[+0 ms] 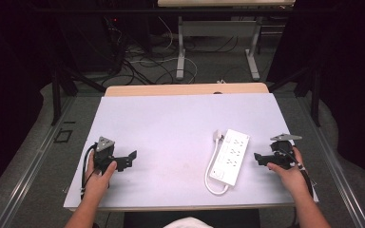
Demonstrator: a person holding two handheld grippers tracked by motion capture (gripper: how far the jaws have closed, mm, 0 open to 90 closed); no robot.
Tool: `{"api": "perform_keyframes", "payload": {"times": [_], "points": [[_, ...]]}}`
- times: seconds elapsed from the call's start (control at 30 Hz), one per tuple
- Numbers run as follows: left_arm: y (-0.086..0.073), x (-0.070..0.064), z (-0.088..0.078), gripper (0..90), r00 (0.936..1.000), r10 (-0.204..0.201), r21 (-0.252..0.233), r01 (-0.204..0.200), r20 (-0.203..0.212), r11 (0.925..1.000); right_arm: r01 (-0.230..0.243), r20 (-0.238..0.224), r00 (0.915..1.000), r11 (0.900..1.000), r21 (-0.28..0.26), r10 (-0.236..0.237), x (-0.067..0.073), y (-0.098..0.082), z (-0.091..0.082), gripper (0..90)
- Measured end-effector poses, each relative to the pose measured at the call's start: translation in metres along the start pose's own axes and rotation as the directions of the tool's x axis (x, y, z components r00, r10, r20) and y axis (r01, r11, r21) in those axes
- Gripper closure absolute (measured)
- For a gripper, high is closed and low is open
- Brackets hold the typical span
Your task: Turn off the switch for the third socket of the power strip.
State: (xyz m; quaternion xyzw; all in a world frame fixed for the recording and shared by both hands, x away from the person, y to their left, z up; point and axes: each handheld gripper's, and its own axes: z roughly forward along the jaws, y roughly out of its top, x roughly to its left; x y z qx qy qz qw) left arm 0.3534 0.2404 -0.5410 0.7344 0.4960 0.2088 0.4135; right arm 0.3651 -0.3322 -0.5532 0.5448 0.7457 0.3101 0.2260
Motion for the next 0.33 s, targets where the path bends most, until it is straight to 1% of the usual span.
{"api": "perform_keyframes", "payload": {"times": [0.1, 0.13, 0.17, 0.33], "points": [[0.0001, 0.0000, 0.0001, 0.4, 1.0000, 0.003, 0.001, -0.003, 0.000, 1.0000, 0.008, -0.002, 1.0000, 1.000, -0.004, -0.008, -0.0017, -0.0018, -0.0001, 0.5], [0.0002, -0.0001, 0.0000, 0.4, 1.0000, 0.003, 0.002, -0.003, 0.001, 1.0000, -0.002, 0.002, 1.0000, 1.000, -0.003, 0.002, -0.0011, -0.0020, 0.0001, 0.5], [0.0002, -0.0001, 0.0001, 0.4, 1.0000, 0.003, 0.001, -0.003, 0.001, 1.0000, 0.007, 0.004, 1.0000, 1.000, -0.002, -0.007, -0.0019, -0.0024, -0.0001, 0.6], [0.0001, 0.0000, 0.0002, 0.4, 1.0000, 0.002, 0.001, -0.002, 0.000, 1.0000, -0.003, 0.006, 1.0000, 1.000, -0.002, 0.003, -0.0017, -0.0029, 0.0000, 0.9]]}}
